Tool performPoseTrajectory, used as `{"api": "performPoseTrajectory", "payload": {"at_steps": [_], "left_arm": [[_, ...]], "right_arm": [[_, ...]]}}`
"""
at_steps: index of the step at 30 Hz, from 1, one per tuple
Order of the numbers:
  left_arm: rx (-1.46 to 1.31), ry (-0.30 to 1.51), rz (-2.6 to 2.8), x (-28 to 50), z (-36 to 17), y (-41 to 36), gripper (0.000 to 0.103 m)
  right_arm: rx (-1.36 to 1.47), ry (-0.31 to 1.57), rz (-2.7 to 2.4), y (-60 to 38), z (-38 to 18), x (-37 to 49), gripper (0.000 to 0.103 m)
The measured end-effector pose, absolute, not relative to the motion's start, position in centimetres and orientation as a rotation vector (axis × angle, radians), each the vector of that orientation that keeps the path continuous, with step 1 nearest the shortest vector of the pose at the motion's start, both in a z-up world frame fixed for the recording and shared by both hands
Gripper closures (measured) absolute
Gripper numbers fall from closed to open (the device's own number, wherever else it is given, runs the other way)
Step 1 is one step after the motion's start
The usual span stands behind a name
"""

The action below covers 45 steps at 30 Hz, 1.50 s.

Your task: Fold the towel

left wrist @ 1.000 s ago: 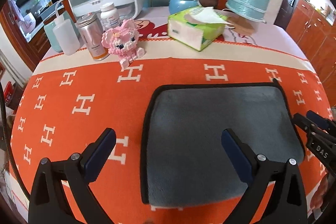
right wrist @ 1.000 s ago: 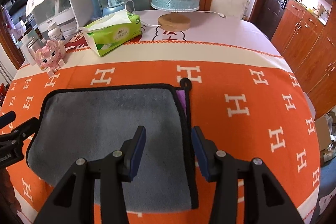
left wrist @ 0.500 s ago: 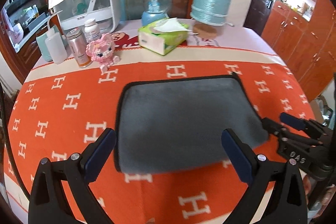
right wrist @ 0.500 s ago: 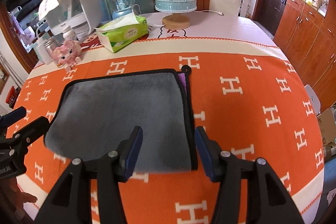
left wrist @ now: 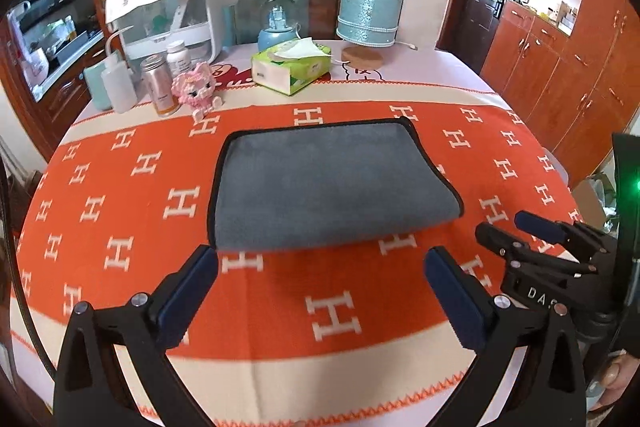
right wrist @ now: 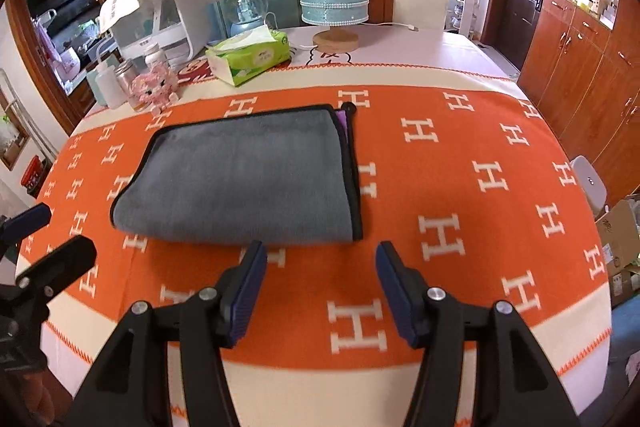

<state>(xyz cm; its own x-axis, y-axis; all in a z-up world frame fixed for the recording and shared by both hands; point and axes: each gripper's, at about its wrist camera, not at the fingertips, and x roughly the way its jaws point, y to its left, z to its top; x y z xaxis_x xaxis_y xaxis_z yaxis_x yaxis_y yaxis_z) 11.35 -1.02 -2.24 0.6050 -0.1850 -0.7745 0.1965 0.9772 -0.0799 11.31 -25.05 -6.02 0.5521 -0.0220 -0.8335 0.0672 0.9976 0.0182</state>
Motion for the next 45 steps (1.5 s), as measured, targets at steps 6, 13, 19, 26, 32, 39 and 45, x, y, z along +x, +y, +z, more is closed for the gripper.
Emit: {"api": "performPoseTrajectory", "payload": {"at_steps": [6,13,19,26,32,39,45], "left_arm": [[0.024,0.867,-0.188,7.9,-1.5,-0.6,0.000],[-0.006,0.864,-0.176,4.2,-0.6,0.1,0.000],[0.021,0.834,-0.168,1.5,0.3,-0.3,0.000],[0.040,0.811,-0.171,-0.5,1.3,-1.4,0.000],[0.038,0.800,-0.126,-0.6,1.7,-1.4,0.000],[-0.007,0.826,-0.114,-0.3,1.4,-0.9,0.000],[-0.008,0.839,-0.101,-0.2,1.1,-1.0,0.001]], "right_arm": [[0.049,0.984,-0.045,-24.1,-4.9,8.0,0.046],[0.056,0.993,-0.008,-22.9,-3.9,4.2,0.046],[0.074,1.001,0.022,-22.6,-3.3,1.6,0.046],[0.082,0.991,0.031,-22.5,-2.4,0.0,0.046],[0.088,0.948,0.006,-22.6,-1.7,-0.7,0.046],[0.078,0.910,-0.017,-22.8,-1.0,-1.1,0.046],[0.052,0.909,-0.005,-22.1,-1.0,-1.2,0.046]]}}
